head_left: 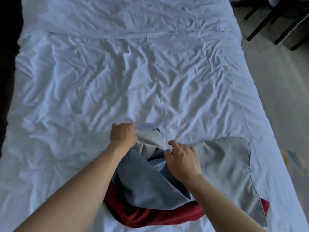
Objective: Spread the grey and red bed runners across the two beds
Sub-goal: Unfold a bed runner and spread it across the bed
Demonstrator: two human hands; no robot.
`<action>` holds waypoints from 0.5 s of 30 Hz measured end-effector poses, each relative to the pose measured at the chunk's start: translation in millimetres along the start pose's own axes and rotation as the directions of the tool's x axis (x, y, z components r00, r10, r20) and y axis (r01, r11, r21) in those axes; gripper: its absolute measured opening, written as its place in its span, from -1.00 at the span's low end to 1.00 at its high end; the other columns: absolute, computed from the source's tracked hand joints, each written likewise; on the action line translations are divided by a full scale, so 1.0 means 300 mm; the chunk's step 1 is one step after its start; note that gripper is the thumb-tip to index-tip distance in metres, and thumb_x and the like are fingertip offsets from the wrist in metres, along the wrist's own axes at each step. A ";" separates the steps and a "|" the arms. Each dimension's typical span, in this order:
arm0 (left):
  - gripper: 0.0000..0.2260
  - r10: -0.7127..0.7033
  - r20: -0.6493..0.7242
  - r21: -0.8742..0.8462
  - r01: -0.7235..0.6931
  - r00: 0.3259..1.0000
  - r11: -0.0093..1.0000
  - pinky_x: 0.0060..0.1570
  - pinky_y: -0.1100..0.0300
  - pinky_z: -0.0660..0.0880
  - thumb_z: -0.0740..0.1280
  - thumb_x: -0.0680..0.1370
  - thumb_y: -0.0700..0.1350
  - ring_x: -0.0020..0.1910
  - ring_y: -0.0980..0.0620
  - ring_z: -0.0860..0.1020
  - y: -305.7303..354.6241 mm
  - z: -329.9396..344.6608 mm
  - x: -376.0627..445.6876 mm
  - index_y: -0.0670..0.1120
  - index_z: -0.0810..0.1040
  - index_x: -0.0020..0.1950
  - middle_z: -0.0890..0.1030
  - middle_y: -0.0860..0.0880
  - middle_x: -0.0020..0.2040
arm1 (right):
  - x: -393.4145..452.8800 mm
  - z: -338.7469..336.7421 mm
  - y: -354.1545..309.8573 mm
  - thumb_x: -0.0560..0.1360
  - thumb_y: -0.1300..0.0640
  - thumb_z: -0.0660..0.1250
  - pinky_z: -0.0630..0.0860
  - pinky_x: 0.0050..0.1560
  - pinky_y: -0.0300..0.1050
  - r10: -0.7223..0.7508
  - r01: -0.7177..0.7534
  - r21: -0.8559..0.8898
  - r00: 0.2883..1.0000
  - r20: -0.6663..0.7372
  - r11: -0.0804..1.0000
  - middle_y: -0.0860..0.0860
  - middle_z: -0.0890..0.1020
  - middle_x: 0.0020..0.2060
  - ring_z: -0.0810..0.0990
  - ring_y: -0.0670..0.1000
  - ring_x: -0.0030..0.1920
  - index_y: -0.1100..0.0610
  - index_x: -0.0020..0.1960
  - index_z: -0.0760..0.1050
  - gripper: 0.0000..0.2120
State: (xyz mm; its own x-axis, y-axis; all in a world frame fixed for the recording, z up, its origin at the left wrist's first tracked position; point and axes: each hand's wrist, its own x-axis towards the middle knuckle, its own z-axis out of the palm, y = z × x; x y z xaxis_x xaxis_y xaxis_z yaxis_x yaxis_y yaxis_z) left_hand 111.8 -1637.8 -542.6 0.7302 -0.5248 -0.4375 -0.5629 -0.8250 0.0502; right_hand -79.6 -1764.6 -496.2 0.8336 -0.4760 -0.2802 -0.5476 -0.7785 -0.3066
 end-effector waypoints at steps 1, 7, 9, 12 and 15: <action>-0.90 -0.037 -0.003 0.003 0.037 0.999 0.999 -0.02 0.07 0.30 0.24 0.52 -0.19 -0.21 -0.06 0.50 -0.057 -0.005 -0.020 -0.03 0.51 -0.02 0.62 -0.01 -0.13 | 0.022 0.006 -0.018 0.56 0.01 0.20 0.42 0.07 0.00 -0.017 0.017 -0.006 0.999 0.027 1.000 -0.01 0.68 -0.10 0.61 0.09 -0.02 0.04 0.25 0.47 -0.71; -0.96 -0.300 0.014 -0.034 0.300 0.954 0.953 0.04 0.08 0.36 0.28 0.51 -0.14 -0.12 -0.06 0.60 -0.393 -0.009 -0.197 -0.01 0.50 -0.06 0.65 -0.02 -0.12 | 0.135 0.041 -0.205 0.56 -0.01 0.19 0.35 0.15 -0.01 -0.167 0.176 -0.072 0.979 0.120 0.982 -0.03 0.62 0.04 0.54 0.08 0.10 0.05 0.29 0.45 -0.67; -0.95 -0.358 0.007 -0.063 0.357 0.934 0.932 0.04 0.07 0.36 0.29 0.52 -0.12 -0.10 -0.07 0.60 -0.463 0.007 -0.265 0.01 0.43 -0.10 0.66 -0.03 -0.11 | 0.147 0.060 -0.282 0.55 0.00 0.22 0.33 0.19 -0.02 -0.253 0.271 -0.117 0.956 0.147 0.955 0.01 0.59 0.07 0.53 0.09 0.11 0.07 0.23 0.50 -0.70; -0.92 -0.422 0.029 -0.101 0.422 0.906 0.901 0.03 0.06 0.36 0.30 0.51 -0.10 -0.07 -0.09 0.61 -0.542 0.038 -0.369 0.02 0.40 -0.12 0.66 -0.04 -0.08 | 0.148 0.102 -0.406 0.52 0.06 0.24 0.33 0.28 -0.02 -0.409 0.431 -0.155 0.899 0.158 0.889 0.03 0.58 0.06 0.52 0.10 0.09 0.10 0.09 0.61 -0.76; -0.91 -0.510 0.102 -0.149 0.520 0.854 0.841 0.09 0.07 0.35 0.30 0.50 -0.06 0.01 -0.10 0.60 -0.625 0.079 -0.494 -0.01 0.50 -0.02 0.66 -0.04 -0.02 | 0.114 0.155 -0.568 0.54 0.04 0.22 0.36 0.28 0.02 -0.495 0.520 -0.112 0.848 0.192 0.847 0.03 0.62 -0.10 0.55 0.10 -0.03 0.12 -0.14 0.62 -0.74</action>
State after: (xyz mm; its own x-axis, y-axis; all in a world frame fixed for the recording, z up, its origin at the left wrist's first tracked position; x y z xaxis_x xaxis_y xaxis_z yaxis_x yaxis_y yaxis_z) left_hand 99.9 -1400.4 -508.4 0.8712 -0.0061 -0.4908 -0.0362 -0.9980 -0.0519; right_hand 39.0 -1629.0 -495.9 0.9636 0.0601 -0.2607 -0.0225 -0.9527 -0.3030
